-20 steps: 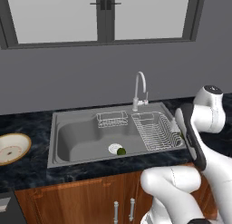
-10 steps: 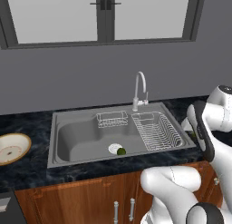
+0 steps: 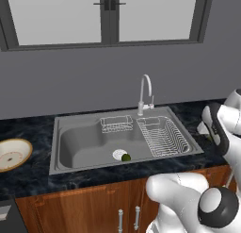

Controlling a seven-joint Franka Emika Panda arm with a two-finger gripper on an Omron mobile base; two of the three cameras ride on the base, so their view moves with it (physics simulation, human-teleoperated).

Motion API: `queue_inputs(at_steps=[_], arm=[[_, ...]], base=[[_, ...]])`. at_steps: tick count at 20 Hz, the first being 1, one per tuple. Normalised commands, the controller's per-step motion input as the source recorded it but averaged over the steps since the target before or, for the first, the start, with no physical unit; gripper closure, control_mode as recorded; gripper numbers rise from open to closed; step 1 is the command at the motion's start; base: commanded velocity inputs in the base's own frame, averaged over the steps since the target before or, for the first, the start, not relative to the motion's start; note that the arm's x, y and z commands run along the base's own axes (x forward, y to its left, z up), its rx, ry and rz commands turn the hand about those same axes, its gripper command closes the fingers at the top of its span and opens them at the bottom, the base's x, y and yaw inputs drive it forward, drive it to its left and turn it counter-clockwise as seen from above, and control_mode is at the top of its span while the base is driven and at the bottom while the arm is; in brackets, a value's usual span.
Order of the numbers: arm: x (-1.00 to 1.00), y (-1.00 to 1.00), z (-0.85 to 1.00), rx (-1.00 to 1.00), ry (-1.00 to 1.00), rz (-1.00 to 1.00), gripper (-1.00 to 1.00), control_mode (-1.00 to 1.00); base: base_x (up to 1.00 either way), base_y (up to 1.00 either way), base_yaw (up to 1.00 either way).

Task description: Remove the lime and lime from the sink. Then move the bowl and cup from the counter to the sink for washing.

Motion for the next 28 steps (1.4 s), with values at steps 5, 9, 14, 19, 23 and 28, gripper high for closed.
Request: queue_inputs(at_steps=[5, 9, 14, 19, 23, 28], arm=[[0.3, -0.43, -0.13, 0.0, 0.07, 0.0, 1.0, -1.0], [0.34, -0.4, -0.13, 0.0, 0.11, 0.0, 1.0, -1.0], [0.39, -0.36, -0.14, 0.0, 0.1, 0.0, 1.0, -1.0], [0.38, -0.31, -0.19, 0.0, 0.02, 0.0, 1.0, -1.0], [0.43, -0.29, -0.21, 0.0, 0.01, 0.0, 1.0, -1.0], [0.44, -0.29, -0.23, 0.0, 0.06, 0.0, 1.0, -1.0]], base=[[0.0, 0.0, 0.0], [0.0, 0.0, 0.0], [0.0, 0.0, 0.0], [0.0, 0.0, 0.0], [0.0, 0.0, 0.0], [0.0, 0.0, 0.0]])
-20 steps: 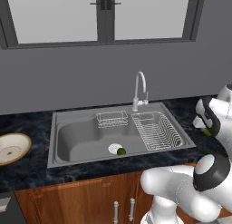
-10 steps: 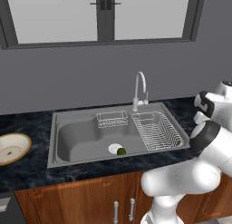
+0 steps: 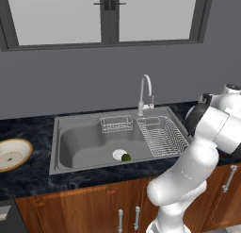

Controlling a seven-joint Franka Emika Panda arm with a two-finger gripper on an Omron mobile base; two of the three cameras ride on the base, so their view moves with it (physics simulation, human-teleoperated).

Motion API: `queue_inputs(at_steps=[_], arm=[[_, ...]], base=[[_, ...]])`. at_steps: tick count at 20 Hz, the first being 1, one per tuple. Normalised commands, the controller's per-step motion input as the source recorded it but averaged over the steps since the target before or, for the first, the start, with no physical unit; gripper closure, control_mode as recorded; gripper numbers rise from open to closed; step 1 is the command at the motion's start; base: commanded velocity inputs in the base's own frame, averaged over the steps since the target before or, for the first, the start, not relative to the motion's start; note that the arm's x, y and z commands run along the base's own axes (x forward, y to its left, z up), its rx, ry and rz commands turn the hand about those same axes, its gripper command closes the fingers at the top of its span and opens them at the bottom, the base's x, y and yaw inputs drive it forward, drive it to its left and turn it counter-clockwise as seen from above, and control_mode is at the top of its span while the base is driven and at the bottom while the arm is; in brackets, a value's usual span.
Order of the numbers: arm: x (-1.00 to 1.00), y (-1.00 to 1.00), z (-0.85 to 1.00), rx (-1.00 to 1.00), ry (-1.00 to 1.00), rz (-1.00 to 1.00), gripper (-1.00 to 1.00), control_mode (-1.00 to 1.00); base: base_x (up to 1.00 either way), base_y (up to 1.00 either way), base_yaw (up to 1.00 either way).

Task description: Remove the lime and lime from the sink. Then move the bowl and cup from the counter to the sink for washing.

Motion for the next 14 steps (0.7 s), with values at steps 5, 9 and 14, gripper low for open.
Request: queue_inputs(at_steps=[5, 9, 14], arm=[[0.42, -0.27, -0.27, 0.0, 0.03, 0.0, 1.0, -1.0], [0.26, -0.25, -0.3, 0.0, 0.0, 0.0, 1.0, -1.0], [0.2, -0.25, -0.32, 0.0, 0.0, 0.0, 1.0, -1.0]], base=[[0.0, 0.0, 0.0], [0.0, 0.0, 0.0], [0.0, 0.0, 0.0]])
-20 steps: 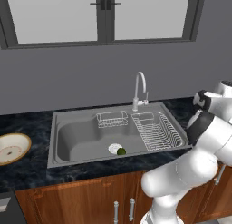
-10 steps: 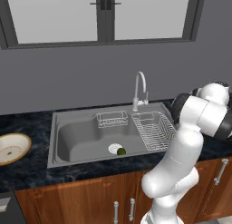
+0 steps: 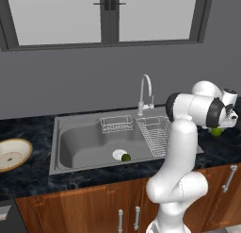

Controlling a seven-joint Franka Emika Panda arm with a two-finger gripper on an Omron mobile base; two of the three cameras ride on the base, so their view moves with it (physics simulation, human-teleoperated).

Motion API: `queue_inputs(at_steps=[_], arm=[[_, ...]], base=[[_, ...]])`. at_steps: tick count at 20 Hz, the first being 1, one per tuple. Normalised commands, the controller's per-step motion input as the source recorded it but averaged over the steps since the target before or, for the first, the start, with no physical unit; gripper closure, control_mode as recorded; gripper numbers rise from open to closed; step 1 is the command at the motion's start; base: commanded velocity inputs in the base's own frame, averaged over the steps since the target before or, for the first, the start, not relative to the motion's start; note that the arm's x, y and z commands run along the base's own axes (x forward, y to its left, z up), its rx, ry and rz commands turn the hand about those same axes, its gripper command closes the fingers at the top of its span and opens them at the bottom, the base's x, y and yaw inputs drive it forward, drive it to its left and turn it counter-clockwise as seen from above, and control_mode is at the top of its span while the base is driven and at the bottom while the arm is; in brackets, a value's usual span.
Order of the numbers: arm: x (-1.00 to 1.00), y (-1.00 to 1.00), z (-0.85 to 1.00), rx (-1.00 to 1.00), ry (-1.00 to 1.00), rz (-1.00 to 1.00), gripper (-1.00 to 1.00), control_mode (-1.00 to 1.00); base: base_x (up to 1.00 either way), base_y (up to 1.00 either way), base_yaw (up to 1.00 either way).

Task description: Remove the lime and lime from the sink. Then move the bowl and cup from the counter to the sink for washing.

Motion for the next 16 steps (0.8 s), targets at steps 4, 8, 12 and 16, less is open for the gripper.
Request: queue_inputs(at_steps=[4, 8, 12, 16], arm=[[0.21, -0.16, -0.3, 0.0, 0.0, 0.0, 1.0, -1.0], [0.18, -0.04, -0.31, 0.0, 0.0, 0.0, 1.0, -1.0], [0.14, -0.03, -0.31, 0.0, 0.0, 0.0, 1.0, -1.0], [0.08, -0.02, -0.37, 0.0, 0.0, 0.0, -1.0, -1.0]], base=[[0.0, 0.0, 0.0], [0.0, 0.0, 0.0], [0.0, 0.0, 0.0], [0.0, 0.0, 0.0]])
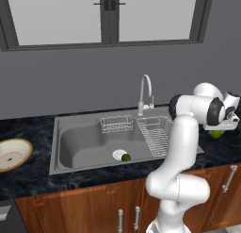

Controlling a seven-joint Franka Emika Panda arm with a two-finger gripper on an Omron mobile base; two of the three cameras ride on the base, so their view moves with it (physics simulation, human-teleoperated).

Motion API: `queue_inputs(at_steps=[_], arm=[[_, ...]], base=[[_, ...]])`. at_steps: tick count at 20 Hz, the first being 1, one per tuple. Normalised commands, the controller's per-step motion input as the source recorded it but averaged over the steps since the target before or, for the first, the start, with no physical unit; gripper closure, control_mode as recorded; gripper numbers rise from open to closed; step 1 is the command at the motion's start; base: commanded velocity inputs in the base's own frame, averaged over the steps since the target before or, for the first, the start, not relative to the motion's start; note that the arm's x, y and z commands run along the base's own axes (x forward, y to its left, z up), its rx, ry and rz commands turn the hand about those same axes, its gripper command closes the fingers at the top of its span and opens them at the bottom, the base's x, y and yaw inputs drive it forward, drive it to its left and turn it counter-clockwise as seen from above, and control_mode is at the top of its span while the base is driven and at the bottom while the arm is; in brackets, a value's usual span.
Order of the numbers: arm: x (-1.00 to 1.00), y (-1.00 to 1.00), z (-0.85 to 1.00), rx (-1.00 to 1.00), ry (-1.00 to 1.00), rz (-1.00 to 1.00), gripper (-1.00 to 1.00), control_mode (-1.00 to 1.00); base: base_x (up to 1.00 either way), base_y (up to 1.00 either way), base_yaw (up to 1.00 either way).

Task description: Remove the lime and lime from the sink. Then move the bowl and cup from the counter to the sink for washing.

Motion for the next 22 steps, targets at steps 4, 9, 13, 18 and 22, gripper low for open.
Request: queue_inputs(at_steps=[4, 9, 13, 18, 22], arm=[[0.04, 0.0, -0.35, -0.02, 0.02, 0.0, -1.0, -1.0], [0.0, 0.0, -0.09, -0.01, 0.0, 0.0, -1.0, -1.0], [-0.03, 0.0, 0.08, 0.0, 0.0, -0.01, -1.0, -1.0], [-0.05, 0.0, 0.15, 0.01, -0.03, 0.0, -1.0, -1.0], [-0.03, 0.0, 0.17, 0.0, -0.02, 0.0, -1.0, -1.0]], base=[[0.0, 0.0, 0.0], [0.0, 0.0, 0.0], [0.0, 0.0, 0.0], [0.0, 0.0, 0.0], [0.0, 0.0, 0.0]])
